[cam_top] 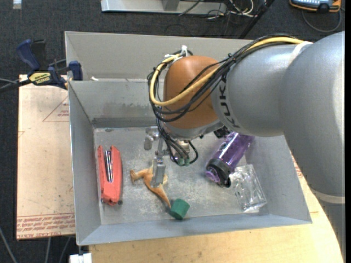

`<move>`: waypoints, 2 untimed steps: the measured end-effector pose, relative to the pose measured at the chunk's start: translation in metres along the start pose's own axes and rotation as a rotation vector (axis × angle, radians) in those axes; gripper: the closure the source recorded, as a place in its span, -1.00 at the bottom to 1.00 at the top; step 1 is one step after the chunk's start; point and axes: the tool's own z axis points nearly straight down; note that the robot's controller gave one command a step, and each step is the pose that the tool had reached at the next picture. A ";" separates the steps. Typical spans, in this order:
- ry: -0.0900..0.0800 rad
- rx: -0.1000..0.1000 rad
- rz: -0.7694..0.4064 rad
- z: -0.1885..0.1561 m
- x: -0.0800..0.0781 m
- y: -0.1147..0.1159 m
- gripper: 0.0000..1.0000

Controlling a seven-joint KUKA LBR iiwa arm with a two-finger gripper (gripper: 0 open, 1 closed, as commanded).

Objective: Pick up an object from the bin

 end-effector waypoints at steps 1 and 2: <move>-0.006 -0.001 0.003 -0.005 -0.001 -0.001 -1.00; -0.009 -0.002 -0.152 0.007 0.010 -0.009 -1.00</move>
Offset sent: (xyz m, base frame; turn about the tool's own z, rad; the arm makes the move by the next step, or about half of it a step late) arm -0.0381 -0.0355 -0.0377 -0.4709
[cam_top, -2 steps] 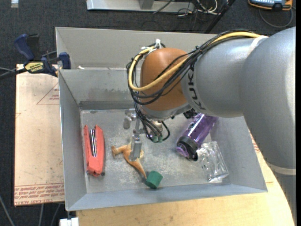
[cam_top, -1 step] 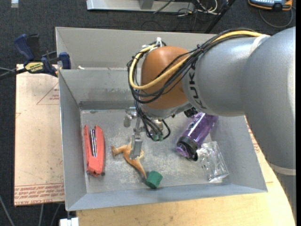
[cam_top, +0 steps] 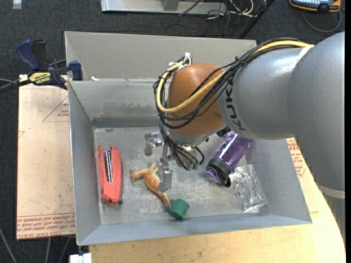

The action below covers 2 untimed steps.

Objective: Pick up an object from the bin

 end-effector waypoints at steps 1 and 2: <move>0.004 0.001 -0.318 0.021 0.003 0.002 -1.00; -0.002 -0.001 -0.505 0.049 -0.002 -0.002 -1.00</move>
Offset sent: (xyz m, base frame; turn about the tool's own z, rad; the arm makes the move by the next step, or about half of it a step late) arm 0.0043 -0.0049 -0.0576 -0.5149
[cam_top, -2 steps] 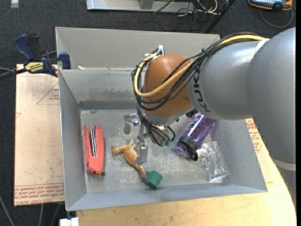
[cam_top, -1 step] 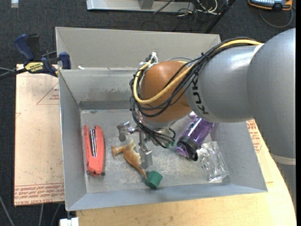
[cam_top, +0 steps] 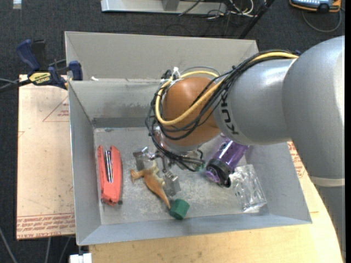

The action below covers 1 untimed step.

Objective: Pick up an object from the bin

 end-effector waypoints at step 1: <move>0.005 -0.002 -0.009 0.006 -0.002 -0.007 -1.00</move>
Offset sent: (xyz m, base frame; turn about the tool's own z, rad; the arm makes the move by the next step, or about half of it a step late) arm 0.0036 0.0041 0.0171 -0.0268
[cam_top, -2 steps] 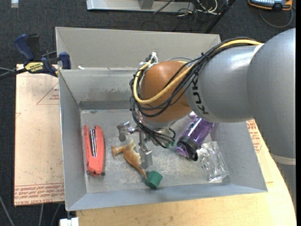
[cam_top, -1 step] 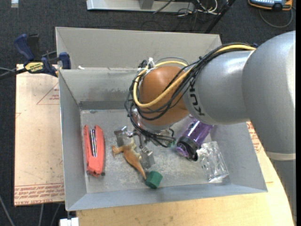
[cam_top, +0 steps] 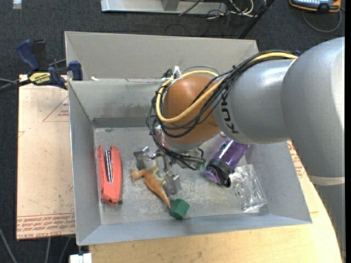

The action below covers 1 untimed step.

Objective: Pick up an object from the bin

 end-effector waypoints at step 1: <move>-0.005 0.002 -0.009 -0.016 -0.003 0.004 -1.00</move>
Offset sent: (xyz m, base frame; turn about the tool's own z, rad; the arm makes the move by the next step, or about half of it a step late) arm -0.0038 0.0210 0.0118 -0.0147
